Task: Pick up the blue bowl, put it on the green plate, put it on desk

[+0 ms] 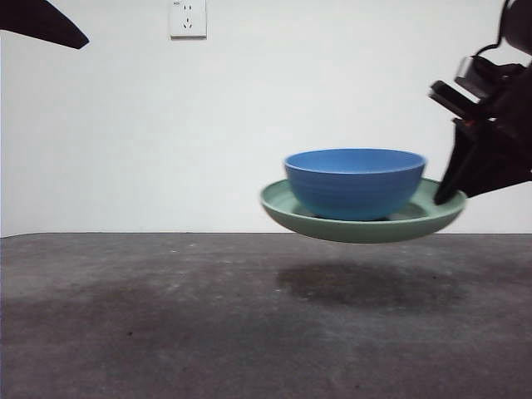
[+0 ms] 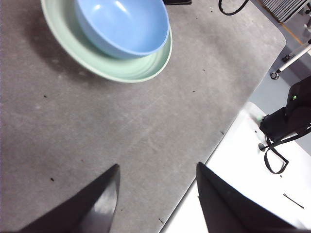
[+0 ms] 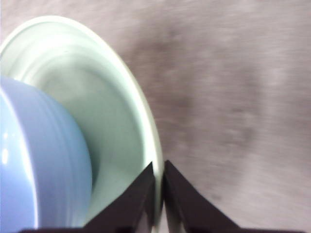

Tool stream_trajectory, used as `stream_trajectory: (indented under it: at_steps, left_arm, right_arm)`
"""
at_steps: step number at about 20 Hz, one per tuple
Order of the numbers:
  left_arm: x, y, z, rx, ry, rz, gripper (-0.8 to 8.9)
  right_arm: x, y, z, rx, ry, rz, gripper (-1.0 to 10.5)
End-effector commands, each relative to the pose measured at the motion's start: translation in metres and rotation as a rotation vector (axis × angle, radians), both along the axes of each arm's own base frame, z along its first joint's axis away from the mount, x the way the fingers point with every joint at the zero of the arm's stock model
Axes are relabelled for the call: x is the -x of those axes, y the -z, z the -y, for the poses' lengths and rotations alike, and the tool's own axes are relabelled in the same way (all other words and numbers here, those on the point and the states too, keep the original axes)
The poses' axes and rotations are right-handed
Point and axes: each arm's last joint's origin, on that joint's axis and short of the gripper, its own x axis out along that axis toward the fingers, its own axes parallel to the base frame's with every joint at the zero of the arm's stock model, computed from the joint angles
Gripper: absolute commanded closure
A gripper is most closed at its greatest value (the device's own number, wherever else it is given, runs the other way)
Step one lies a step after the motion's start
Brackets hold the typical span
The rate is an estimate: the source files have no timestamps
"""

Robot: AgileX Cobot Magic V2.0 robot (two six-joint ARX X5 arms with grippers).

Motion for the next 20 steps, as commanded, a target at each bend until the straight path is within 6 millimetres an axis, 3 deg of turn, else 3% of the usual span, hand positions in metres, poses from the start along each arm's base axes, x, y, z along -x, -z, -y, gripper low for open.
stream_trajectory:
  at_steps: [1, 5, 11, 16, 20]
  left_arm:
    - [-0.001, -0.003, 0.002, 0.008, 0.014, 0.017, 5.65]
    - [-0.001, -0.003, 0.002, 0.008, 0.014, 0.017, 5.65]
    - [-0.001, -0.003, 0.002, 0.007, 0.014, 0.016, 5.65]
    - [-0.001, -0.003, 0.001, 0.006, 0.014, 0.013, 5.65]
    - [-0.001, -0.003, 0.001, 0.006, 0.014, 0.012, 5.65]
  right_arm:
    - [-0.003, -0.006, -0.017, -0.041, -0.018, 0.028, 9.4]
    - [-0.008, -0.006, -0.042, -0.060, -0.044, 0.044, 9.4]
    - [-0.033, 0.006, -0.073, -0.041, -0.082, -0.002, 9.4]
    - [-0.054, 0.032, -0.089, -0.025, -0.101, -0.081, 9.4]
    - [-0.060, 0.058, -0.093, -0.006, -0.103, -0.149, 9.4]
